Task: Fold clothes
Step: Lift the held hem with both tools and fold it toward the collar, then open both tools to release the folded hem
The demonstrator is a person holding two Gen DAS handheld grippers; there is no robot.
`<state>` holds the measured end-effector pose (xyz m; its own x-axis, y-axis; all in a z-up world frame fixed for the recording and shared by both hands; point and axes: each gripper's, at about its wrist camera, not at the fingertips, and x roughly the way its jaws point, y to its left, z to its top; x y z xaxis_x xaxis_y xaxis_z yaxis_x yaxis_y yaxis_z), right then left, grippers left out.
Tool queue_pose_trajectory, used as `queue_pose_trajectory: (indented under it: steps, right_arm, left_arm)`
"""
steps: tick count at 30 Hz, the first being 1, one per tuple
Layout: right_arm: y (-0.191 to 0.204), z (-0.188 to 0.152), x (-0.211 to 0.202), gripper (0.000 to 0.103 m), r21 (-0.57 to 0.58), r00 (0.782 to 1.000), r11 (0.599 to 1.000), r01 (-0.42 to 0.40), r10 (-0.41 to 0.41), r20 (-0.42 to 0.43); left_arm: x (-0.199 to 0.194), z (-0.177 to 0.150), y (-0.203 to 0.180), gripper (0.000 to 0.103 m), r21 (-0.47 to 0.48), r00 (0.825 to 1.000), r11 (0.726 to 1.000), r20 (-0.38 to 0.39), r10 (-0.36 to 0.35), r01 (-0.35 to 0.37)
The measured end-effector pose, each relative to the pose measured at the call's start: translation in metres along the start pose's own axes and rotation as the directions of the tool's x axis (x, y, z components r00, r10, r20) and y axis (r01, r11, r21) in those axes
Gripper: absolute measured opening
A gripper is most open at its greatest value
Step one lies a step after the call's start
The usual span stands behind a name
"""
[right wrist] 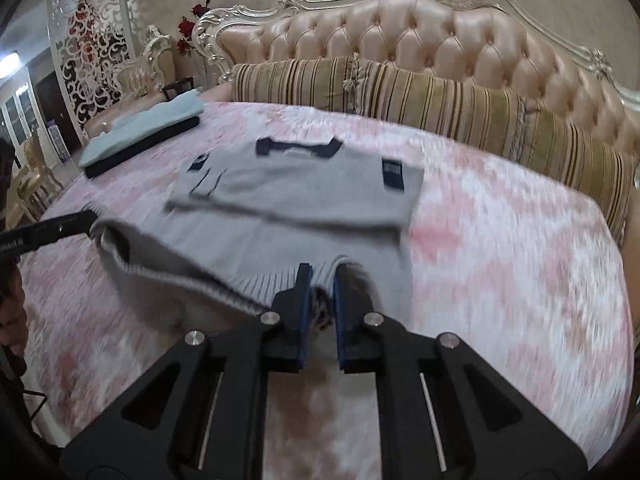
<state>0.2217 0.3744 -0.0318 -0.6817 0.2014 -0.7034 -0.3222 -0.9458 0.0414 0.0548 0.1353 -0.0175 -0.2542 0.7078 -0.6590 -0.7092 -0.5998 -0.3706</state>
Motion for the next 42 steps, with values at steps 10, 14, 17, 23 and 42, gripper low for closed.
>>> queue_pose_trajectory:
  steps: [10,14,17,23,42]
  right_arm:
    - [-0.02,0.059,0.097,0.011,-0.021,0.997,0.999,0.048,-0.049,-0.059]
    - [-0.029,0.072,0.124,0.011,-0.004,0.996,0.999,0.045,-0.046,-0.071]
    - [-0.038,0.074,0.14,0.012,0.023,0.995,0.999,0.024,-0.022,-0.102]
    - [-0.07,0.076,0.121,0.084,0.105,0.999,0.994,0.007,-0.001,-0.051]
    - [-0.052,0.035,0.129,0.084,-0.049,0.995,0.997,0.067,-0.071,-0.076]
  left_arm:
    - [0.084,0.063,0.048,0.006,-0.074,0.998,0.995,-0.035,0.057,-0.059]
    - [0.108,0.075,0.063,0.006,-0.117,0.997,0.99,-0.043,0.071,-0.075]
    - [0.122,0.073,0.075,0.011,-0.166,0.996,0.983,-0.061,0.065,-0.074]
    - [0.111,0.066,0.088,0.044,-0.196,0.995,0.975,-0.033,0.097,-0.102]
    - [0.109,0.05,0.095,0.033,0.072,1.0,0.997,-0.015,-0.021,0.022]
